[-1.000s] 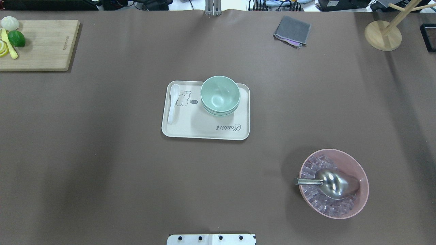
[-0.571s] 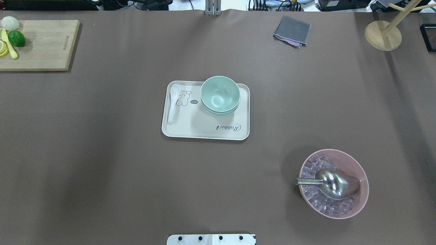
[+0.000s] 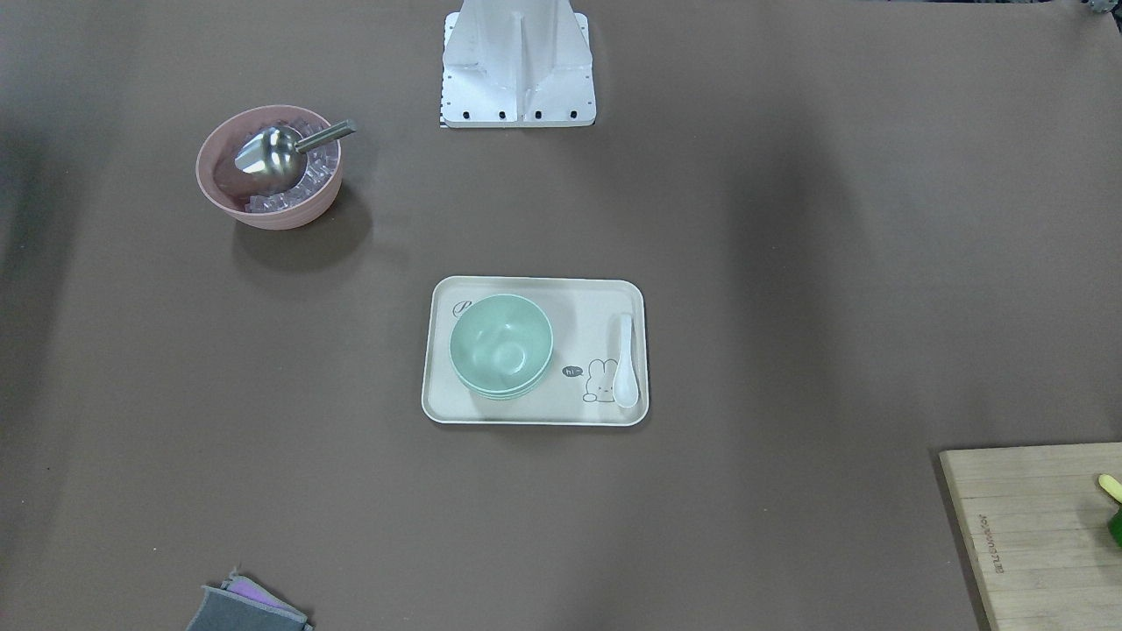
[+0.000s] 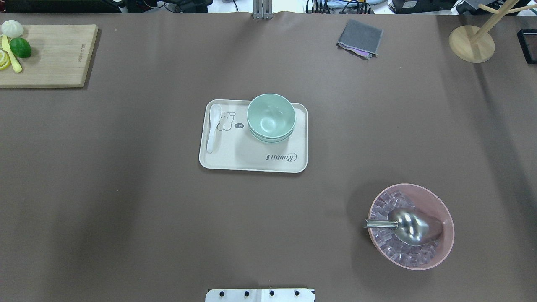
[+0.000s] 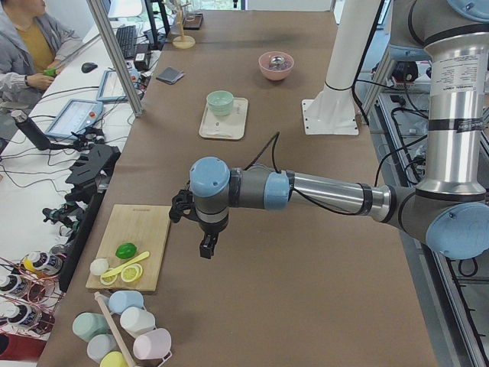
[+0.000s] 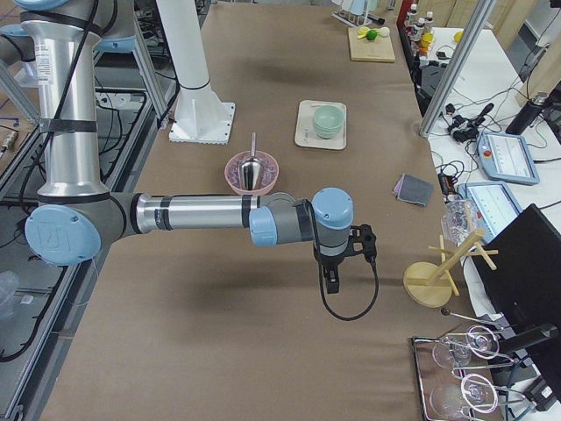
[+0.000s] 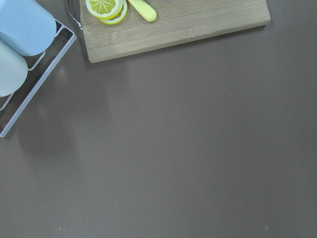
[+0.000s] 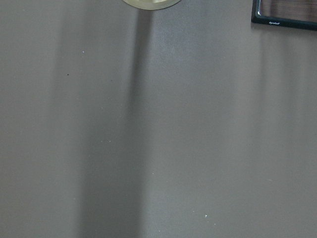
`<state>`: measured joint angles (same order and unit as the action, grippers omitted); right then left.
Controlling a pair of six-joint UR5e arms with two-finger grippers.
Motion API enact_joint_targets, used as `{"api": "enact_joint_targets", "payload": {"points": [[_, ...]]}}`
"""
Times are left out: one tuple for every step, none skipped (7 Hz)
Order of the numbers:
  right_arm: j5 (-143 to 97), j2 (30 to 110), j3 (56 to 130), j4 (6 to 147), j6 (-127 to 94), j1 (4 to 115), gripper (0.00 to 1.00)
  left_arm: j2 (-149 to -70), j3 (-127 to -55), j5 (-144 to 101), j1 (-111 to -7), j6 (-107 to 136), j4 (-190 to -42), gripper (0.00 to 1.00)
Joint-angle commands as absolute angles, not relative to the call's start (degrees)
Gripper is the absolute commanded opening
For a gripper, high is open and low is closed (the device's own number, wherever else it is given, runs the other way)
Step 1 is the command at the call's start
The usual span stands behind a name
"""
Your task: Stack green bowls together
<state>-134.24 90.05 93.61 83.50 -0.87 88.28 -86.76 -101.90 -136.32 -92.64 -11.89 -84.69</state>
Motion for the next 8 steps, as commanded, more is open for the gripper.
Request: {"api": "enact_joint_targets", "payload": {"points": [[-133.4, 90.1, 93.5, 83.6, 0.2, 88.2, 1.0, -86.3, -101.5, -136.2, -92.5, -11.3, -85.9, 0.98], [-132.7, 90.1, 93.6, 83.5, 0.2, 88.1, 1.0, -86.4, -101.3, -136.2, -92.5, -11.3, -85.9, 0.98], [-132.2, 90.1, 93.6, 83.6, 0.2, 88.0, 1.0, -86.3, -101.2, -136.3, -92.5, -11.3, -85.9, 0.98], [-131.9, 90.2, 93.7, 83.6, 0.2, 87.9, 1.0, -86.3, -101.2, -136.5, -92.5, -11.3, -85.9, 0.98], [-131.7, 90.2, 93.6, 83.6, 0.2, 87.7, 1.0, -86.4, -101.1, -136.5, -92.5, -11.3, -85.9, 0.98], [-131.1, 90.3, 94.0, 83.2, 0.3, 87.9, 1.0, -86.4, -101.1, -136.5, -92.5, -11.3, -85.9, 0.98], [-130.7, 90.1, 94.7, 83.3, 1.8, 87.9, 1.0, -86.4, -101.2, -136.5, -92.5, -11.3, -85.9, 0.98], [-130.7, 90.2, 94.7, 83.3, 1.8, 87.9, 1.0, -86.4, -101.2, -136.5, -92.5, -11.3, -85.9, 0.98]]}}
